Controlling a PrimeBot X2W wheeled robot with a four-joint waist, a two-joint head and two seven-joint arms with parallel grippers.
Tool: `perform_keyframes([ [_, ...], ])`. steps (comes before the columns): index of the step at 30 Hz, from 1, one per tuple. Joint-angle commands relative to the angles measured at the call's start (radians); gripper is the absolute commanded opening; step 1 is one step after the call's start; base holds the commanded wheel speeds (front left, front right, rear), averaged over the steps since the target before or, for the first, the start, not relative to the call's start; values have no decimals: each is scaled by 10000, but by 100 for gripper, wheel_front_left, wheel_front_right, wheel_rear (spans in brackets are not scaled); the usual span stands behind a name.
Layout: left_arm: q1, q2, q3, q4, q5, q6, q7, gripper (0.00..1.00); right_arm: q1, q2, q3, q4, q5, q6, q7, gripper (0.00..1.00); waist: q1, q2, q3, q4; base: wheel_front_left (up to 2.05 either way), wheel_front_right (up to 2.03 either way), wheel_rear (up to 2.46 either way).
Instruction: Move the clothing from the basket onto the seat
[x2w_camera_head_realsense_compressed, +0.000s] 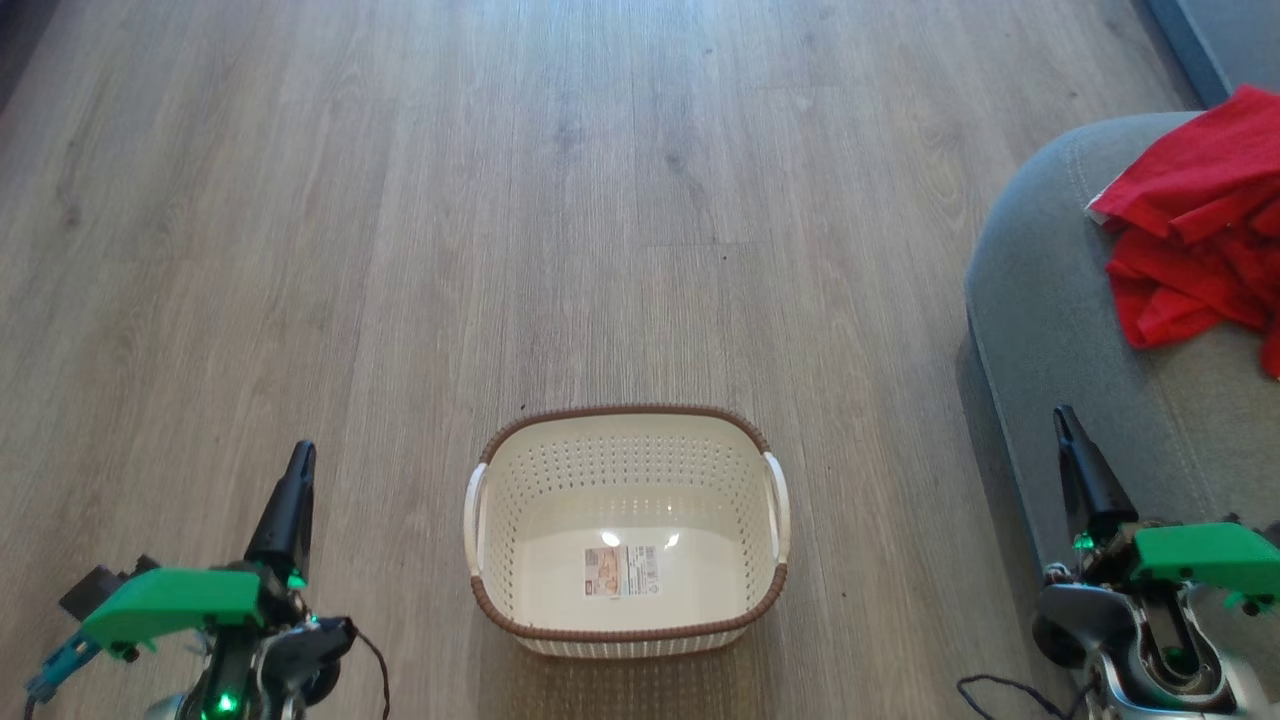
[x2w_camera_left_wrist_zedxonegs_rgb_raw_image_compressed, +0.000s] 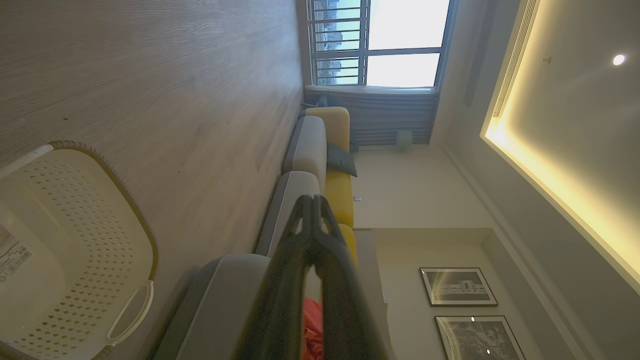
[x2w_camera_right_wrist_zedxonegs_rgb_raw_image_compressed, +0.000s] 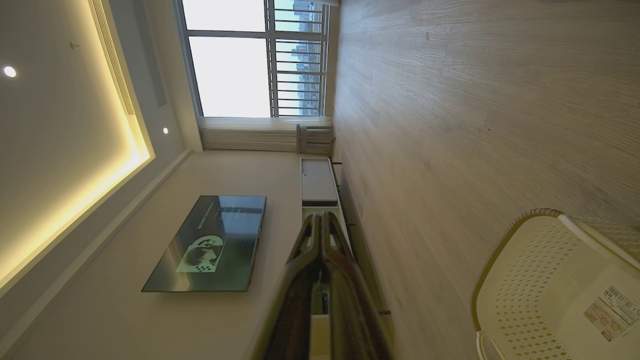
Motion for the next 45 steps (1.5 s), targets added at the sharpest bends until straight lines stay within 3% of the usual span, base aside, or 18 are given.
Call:
perform_keyframes([
  [1, -281, 81, 341, -339, -65, -96, 76, 0, -183, -30, 171, -389, 58, 0, 57, 0, 0, 0, 0, 0, 0, 0, 0],
  [45, -281, 81, 339, -340, -66, -96, 75, 0, -182, -29, 173, -389, 59, 0, 55, 0, 0, 0, 0, 0, 0, 0, 0],
])
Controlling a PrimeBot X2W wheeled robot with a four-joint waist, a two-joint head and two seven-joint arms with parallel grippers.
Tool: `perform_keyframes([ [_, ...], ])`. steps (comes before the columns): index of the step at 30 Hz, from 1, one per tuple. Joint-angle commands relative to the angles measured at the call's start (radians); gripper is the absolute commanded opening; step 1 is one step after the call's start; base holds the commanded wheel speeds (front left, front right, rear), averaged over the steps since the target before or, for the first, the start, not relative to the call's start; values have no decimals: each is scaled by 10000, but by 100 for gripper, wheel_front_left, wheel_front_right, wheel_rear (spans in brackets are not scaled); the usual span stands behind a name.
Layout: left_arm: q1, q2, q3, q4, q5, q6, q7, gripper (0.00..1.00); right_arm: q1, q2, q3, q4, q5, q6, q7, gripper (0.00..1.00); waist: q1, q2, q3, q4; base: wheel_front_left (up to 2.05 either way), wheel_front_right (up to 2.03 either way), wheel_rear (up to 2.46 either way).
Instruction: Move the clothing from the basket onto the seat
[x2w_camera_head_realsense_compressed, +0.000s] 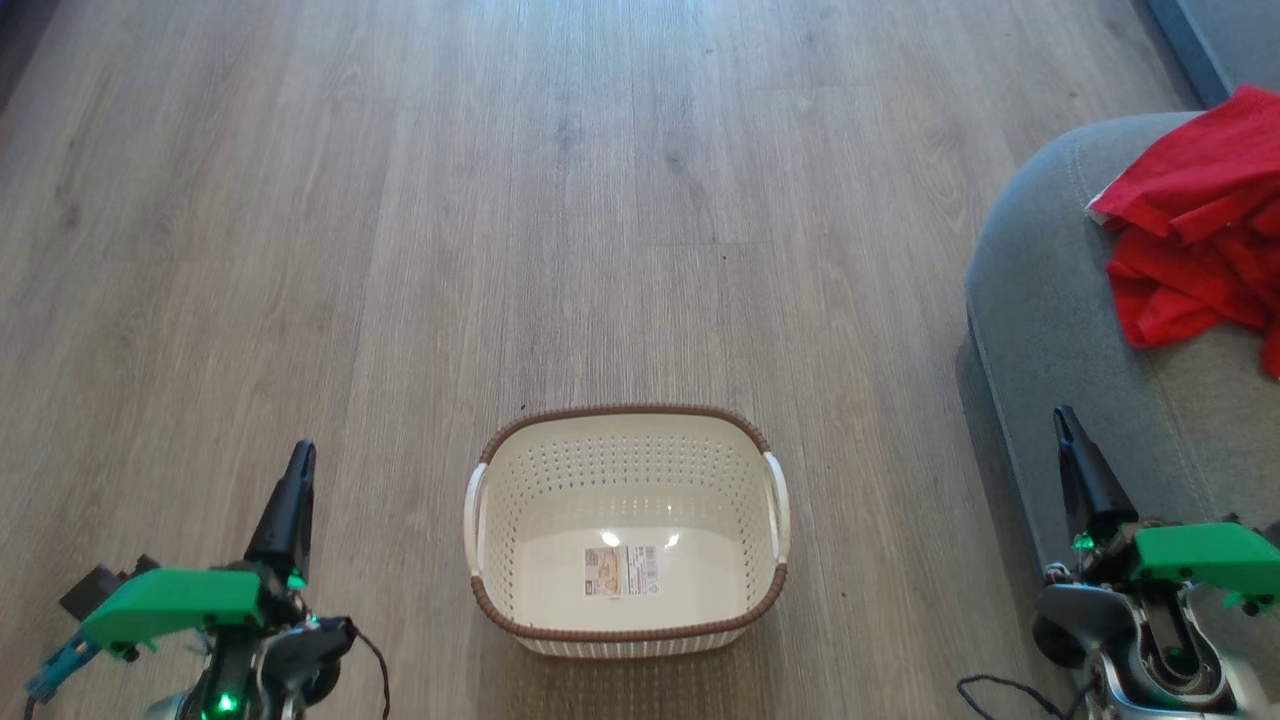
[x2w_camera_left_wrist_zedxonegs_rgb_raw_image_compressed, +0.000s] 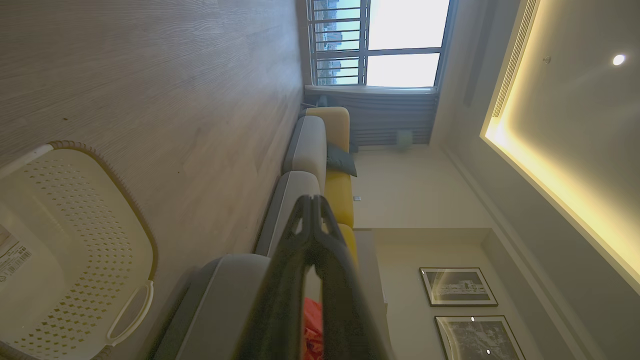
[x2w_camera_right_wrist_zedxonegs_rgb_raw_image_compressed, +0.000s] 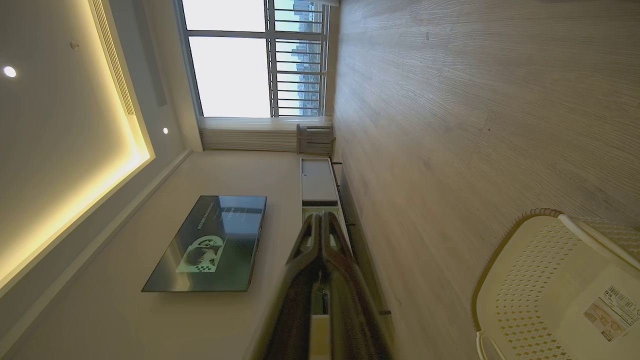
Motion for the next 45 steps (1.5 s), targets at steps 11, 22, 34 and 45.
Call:
perform_keyframes([
  [11, -281, 83, 339, -341, -67, -96, 75, 0, -182, -31, 173, -389, 59, 0, 55, 0, 0, 0, 0, 0, 0, 0, 0],
  [22, -281, 83, 339, -341, -67, -96, 74, 0, -182, -31, 173, -389, 59, 0, 55, 0, 0, 0, 0, 0, 0, 0, 0],
  [34, -280, 83, 339, -341, -67, -96, 74, 0, -182, -31, 173, -389, 59, 0, 55, 0, 0, 0, 0, 0, 0, 0, 0],
  [45, -280, 83, 338, -341, -67, -96, 74, 0, -182, -31, 174, -389, 60, 0, 55, 0, 0, 0, 0, 0, 0, 0, 0],
])
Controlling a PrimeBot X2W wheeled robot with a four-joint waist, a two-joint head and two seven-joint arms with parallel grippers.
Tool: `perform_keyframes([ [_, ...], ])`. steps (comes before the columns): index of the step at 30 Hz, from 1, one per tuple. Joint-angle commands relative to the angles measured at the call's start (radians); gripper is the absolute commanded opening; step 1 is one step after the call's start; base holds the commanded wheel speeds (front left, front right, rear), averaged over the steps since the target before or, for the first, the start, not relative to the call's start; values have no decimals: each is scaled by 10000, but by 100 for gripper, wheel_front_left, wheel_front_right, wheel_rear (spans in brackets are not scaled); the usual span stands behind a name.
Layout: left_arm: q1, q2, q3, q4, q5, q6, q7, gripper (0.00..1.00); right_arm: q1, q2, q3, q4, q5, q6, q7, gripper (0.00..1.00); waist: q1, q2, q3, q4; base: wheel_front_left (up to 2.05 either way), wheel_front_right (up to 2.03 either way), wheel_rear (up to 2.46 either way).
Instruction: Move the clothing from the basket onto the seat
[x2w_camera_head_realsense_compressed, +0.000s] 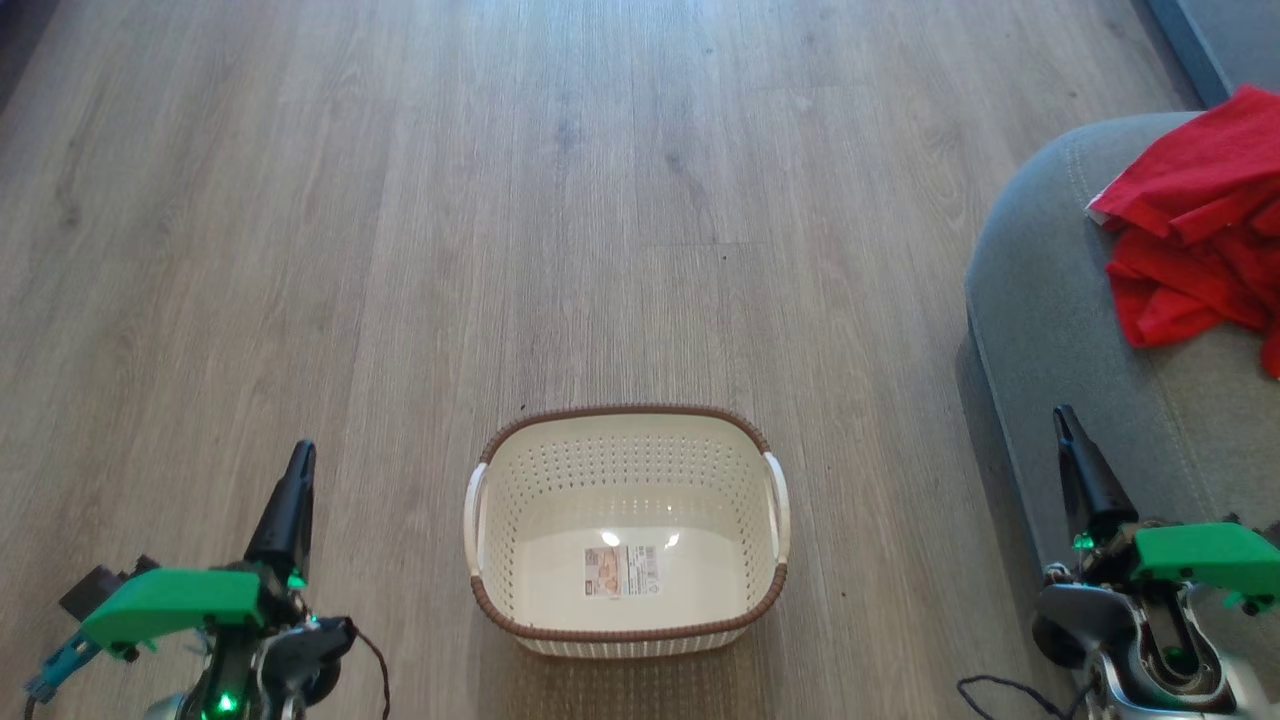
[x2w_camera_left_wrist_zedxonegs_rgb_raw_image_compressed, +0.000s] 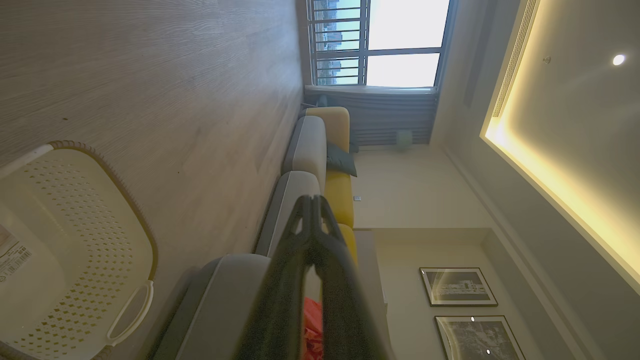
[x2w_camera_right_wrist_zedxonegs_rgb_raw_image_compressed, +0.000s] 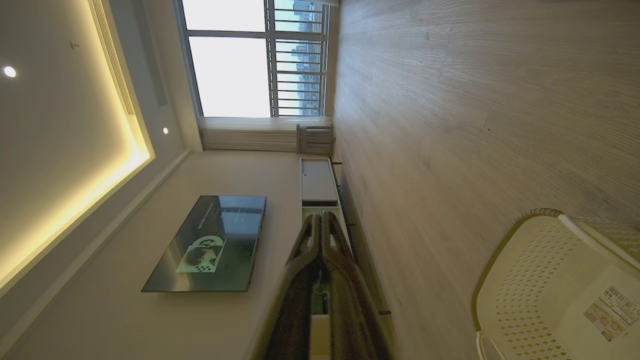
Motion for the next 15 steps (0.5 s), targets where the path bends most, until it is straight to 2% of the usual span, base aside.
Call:
perform_keyframes([
  [1, -280, 85, 338, -339, -67, -96, 74, 0, -182, -31, 176, -389, 60, 0, 55, 0, 0, 0, 0, 0, 0, 0, 0],
  [15, -280, 85, 338, -340, -67, -96, 74, 0, -182, -31, 176, -389, 60, 0, 55, 0, 0, 0, 0, 0, 0, 0, 0],
])
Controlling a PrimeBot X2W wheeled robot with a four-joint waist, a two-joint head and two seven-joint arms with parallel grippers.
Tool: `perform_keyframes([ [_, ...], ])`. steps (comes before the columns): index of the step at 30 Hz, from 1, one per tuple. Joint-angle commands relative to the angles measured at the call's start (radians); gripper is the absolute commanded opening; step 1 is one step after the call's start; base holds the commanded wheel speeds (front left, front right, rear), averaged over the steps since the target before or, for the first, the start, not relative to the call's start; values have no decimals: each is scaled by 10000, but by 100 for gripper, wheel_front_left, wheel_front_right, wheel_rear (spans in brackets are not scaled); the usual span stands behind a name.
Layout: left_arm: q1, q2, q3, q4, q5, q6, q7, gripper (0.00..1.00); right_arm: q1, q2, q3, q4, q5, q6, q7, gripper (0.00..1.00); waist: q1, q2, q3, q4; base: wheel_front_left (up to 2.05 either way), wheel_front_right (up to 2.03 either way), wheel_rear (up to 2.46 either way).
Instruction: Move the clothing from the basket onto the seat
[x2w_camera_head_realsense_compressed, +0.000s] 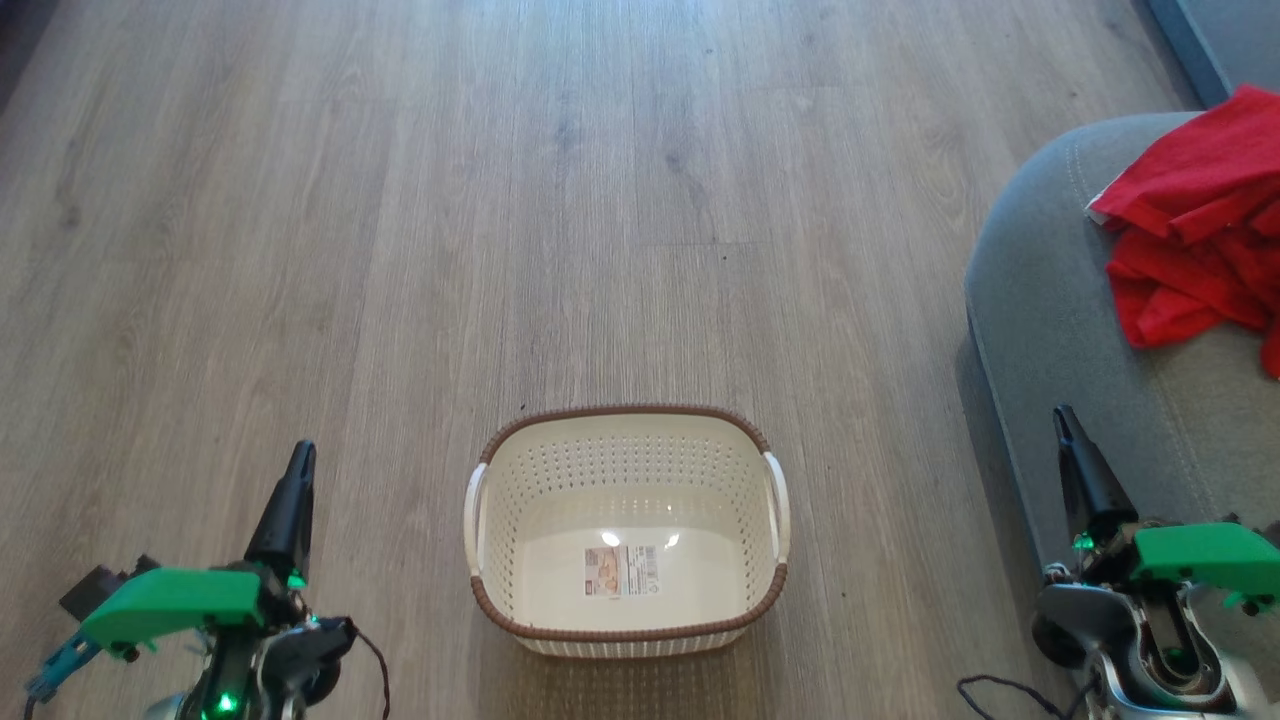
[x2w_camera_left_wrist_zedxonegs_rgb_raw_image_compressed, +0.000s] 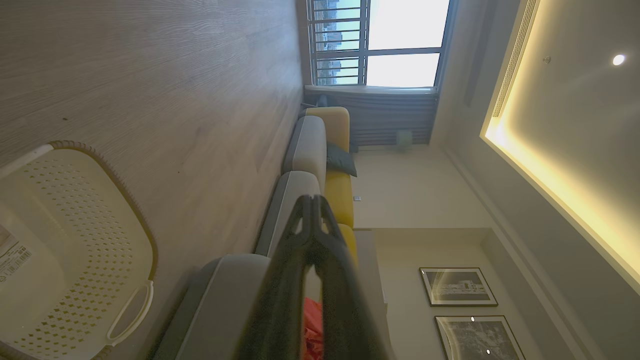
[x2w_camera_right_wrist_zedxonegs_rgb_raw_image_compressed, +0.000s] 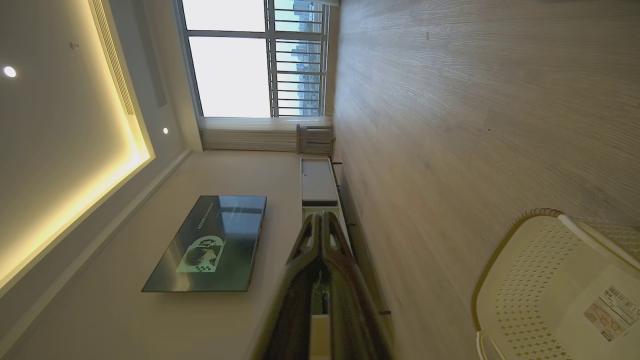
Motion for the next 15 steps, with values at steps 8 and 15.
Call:
perform_keyframes([
  [8, -280, 85, 338, -340, -68, -96, 74, 0, -182, -31, 176, -389, 60, 0, 54, 0, 0, 0, 0, 0, 0, 0, 0],
  [15, -280, 85, 338, -340, -68, -96, 74, 0, -182, -31, 176, -389, 60, 0, 54, 0, 0, 0, 0, 0, 0, 0, 0],
])
